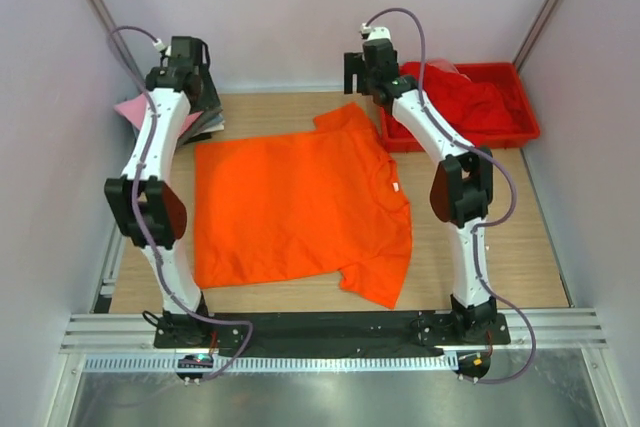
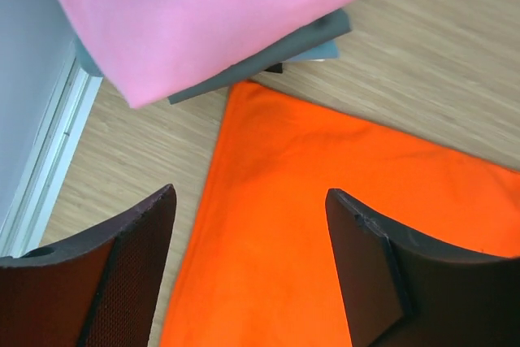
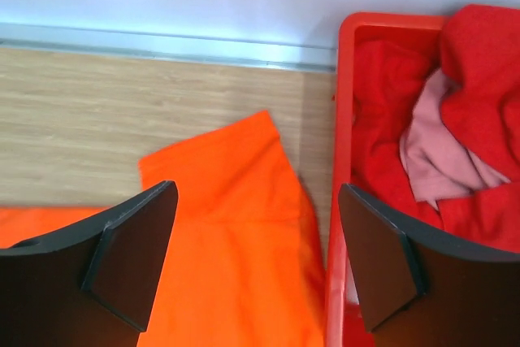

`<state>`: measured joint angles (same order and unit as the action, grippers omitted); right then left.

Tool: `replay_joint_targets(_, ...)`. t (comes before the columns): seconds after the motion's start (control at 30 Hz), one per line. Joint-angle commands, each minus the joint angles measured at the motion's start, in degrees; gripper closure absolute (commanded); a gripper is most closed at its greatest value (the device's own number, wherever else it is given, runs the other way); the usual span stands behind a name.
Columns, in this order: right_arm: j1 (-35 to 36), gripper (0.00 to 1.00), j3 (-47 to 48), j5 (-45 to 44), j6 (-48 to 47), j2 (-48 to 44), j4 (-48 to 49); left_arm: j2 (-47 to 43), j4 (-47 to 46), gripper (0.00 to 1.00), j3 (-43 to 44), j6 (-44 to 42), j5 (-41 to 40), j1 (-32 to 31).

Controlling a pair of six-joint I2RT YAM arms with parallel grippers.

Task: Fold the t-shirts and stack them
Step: Flatten the tshirt out

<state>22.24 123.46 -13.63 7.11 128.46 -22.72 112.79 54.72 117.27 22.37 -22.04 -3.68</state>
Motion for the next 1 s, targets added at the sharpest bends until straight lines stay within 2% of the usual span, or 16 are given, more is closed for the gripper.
replay_joint_targets(0.0, 0.7, 0.13, -7.76, 0.97, 2.02, -13.83, 1.88, -12.56, 1.7, 0.25, -3.97, 1.27, 3.65, -0.45)
replay_joint_targets(0.1, 0.7, 0.13, -21.03, 0.8, 5.01, -24.46, 2.59, -21.08, 2.06, 0.27, -13.8, 3.37, 9.18, -0.53)
replay_joint_targets(0.17, 0.7, 0.13, -31.45, -0.43, 8.78, -30.61, 2.07, -26.81, 0.92, 0.27, -24.34, 6.0, 11.92, -0.8)
replay_joint_targets(0.2, 0.79, 0.13, -35.35, -0.43, 10.01, -37.25, 2.15, -29.36, 0.74, 0.27, -27.94, 7.24, 14.02, -1.41)
replay_joint_targets(0.23, 0.96, 0.13, -43.05, -0.43, 13.07, -40.63, 2.15, -34.6, 1.26, 0.27, -34.42, 8.55, 14.13, -1.94)
replay_joint_targets(0.27, 1.49, 0.13, -46.87, -0.26, 14.58, -47.54, 2.33, -36.75, 2.31, 0.27, -37.7, 11.61, 14.05, -3.33)
replay_joint_targets(0.33, 2.54, 0.13, -57.21, 0.09, 20.01, -53.38, 2.16, -41.83, 5.64, 0.27, -45.41, 13.83, 13.95, -5.1)
replay_joint_targets(0.4, 5.6, 0.13, -63.57, -0.69, 24.77, -59.27, 1.01, -44.93, 6.97, 0.06, -50.54, 18.2, 15.35, -7.99)
replay_joint_targets(0.43, 7.19, 0.13, -66.82, -0.87, 26.7, -64.43, 1.19, -46.25, 7.33, 0.0, -53.61, 20.5, 17.28, -9.14)
replay_joint_targets(0.47, 8.77, 0.12, -72.6, -0.96, 30.38, -66.57, 2.06, -49.57, 7.42, 0.0, -58.69, 22.17, 18.34, -10.37)
replay_joint_targets(0.53, 14.65, 0.12, -79.12, -1.66, 33.48, -71.04, 2.68, -53.1, 8.81, 0.0, -63.03, 27.88, 17.83, -15.11)
replay_joint_targets(0.67, 23.8, 0.12, -83.11, -4.91, 37.09, -70.38, 4.08, -62.05, 12.95, 0.0, -71.36, 37.9, 14.32, -22.4)
replay_joint_targets(0.73, 26.7, 0.12, -82.6, -5.97, 36.92, -68.53, 4.26, -65.23, 14.09, 0.02, -75.33, 43.42, 13.52, -22.68)
replay_joint_targets(0.83, 27.86, 0.12, -81.89, -5.62, 35.43, -65.1, 5.58, -74.8, 9.91, 0.07, -83.68, 49.15, 14.84, -22.68)
replay_joint_targets(0.97, 27.95, 0.12, -81.27, -5.62, 33.58, -64.57, 6.46, -79.04, 12.78, 0.1, -85.81, 55.23, 8.26, -22.68)
